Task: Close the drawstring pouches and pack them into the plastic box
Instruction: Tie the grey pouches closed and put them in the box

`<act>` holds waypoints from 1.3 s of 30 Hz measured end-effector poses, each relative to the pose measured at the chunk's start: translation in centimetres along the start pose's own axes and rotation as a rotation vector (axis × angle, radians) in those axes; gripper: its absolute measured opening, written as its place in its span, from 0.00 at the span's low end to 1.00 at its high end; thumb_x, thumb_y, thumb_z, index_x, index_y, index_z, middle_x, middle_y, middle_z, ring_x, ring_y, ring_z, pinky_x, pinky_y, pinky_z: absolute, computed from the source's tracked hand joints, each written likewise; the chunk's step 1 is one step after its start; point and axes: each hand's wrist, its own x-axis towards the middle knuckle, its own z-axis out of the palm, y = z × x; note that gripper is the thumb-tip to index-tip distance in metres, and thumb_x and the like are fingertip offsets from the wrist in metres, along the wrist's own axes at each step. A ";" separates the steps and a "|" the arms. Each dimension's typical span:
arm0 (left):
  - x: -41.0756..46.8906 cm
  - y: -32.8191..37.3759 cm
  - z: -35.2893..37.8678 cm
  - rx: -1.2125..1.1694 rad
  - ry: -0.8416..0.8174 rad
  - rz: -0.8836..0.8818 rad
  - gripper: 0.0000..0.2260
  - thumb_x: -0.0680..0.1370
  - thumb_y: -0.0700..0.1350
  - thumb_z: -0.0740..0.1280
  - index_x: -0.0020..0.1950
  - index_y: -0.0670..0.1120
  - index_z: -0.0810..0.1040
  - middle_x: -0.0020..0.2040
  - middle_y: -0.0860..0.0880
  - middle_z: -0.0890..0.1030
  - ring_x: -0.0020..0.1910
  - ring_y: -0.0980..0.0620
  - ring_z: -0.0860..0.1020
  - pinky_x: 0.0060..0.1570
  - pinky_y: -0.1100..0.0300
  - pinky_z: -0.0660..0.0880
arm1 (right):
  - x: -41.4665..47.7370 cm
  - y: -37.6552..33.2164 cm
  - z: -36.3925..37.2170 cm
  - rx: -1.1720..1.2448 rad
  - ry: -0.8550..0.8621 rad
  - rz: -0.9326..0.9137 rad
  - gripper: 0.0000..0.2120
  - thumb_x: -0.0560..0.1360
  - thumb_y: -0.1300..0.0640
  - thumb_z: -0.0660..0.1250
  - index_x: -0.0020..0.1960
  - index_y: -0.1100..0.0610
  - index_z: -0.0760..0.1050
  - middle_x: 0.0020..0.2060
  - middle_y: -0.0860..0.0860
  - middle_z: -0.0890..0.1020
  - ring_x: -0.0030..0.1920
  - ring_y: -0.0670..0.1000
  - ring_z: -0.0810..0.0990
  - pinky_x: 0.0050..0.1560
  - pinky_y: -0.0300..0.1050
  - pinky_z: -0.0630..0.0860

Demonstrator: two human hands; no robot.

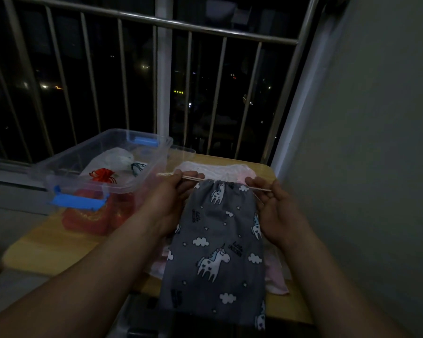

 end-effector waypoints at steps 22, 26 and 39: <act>-1.1 -1.5 2.1 1.265 -0.350 0.436 0.18 0.86 0.53 0.59 0.59 0.42 0.83 0.28 0.55 0.76 0.25 0.62 0.72 0.29 0.68 0.68 | -0.3 -2.0 3.3 -0.660 -0.044 -0.281 0.23 0.86 0.45 0.58 0.44 0.57 0.82 0.28 0.48 0.73 0.32 0.48 0.71 0.37 0.43 0.68; -0.7 -2.0 2.4 1.258 -0.332 0.431 0.14 0.86 0.49 0.61 0.53 0.42 0.82 0.32 0.54 0.77 0.26 0.64 0.72 0.29 0.69 0.68 | 0.4 -1.1 4.2 -0.457 -0.189 -0.164 0.14 0.86 0.51 0.59 0.60 0.56 0.81 0.46 0.50 0.86 0.46 0.49 0.82 0.50 0.46 0.74; 0.0 -2.3 2.3 0.975 -0.205 0.458 0.11 0.85 0.48 0.63 0.53 0.47 0.86 0.37 0.59 0.84 0.34 0.65 0.80 0.35 0.73 0.72 | -0.6 1.2 2.2 -0.770 -0.173 -0.073 0.07 0.78 0.60 0.72 0.52 0.64 0.85 0.45 0.59 0.88 0.45 0.54 0.87 0.45 0.42 0.84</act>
